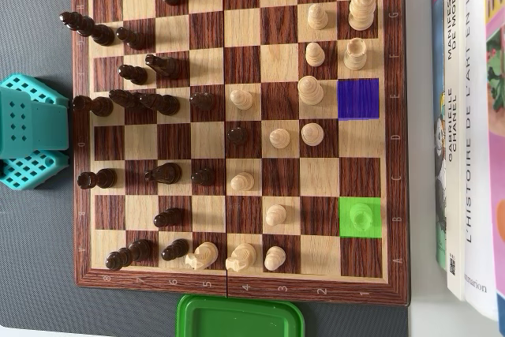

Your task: Play chess

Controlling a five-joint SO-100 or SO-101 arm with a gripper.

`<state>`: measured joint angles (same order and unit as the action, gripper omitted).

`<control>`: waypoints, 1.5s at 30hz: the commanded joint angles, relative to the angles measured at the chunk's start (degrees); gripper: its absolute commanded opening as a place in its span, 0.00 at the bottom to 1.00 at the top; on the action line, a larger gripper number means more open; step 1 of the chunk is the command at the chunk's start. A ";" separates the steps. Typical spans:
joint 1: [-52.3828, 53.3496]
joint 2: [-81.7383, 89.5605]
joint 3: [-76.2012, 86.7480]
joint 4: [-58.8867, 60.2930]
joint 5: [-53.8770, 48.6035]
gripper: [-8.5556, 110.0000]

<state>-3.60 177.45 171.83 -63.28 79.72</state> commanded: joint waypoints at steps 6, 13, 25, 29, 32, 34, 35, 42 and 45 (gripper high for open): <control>0.62 0.18 2.20 -19.42 0.18 0.18; 0.62 0.18 2.46 -29.71 -0.35 0.18; 2.02 14.33 9.05 -30.06 -0.44 0.18; 2.02 14.41 9.14 -30.85 -0.44 0.18; 1.93 14.50 9.14 -30.94 -0.35 0.18; 1.85 14.50 9.14 -32.52 -0.35 0.18; 1.85 14.50 9.14 -34.01 -0.44 0.18; 1.85 14.59 9.23 -40.08 -0.26 0.18; 1.93 14.68 9.23 -40.17 0.09 0.18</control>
<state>-1.67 191.95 179.91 -103.27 79.63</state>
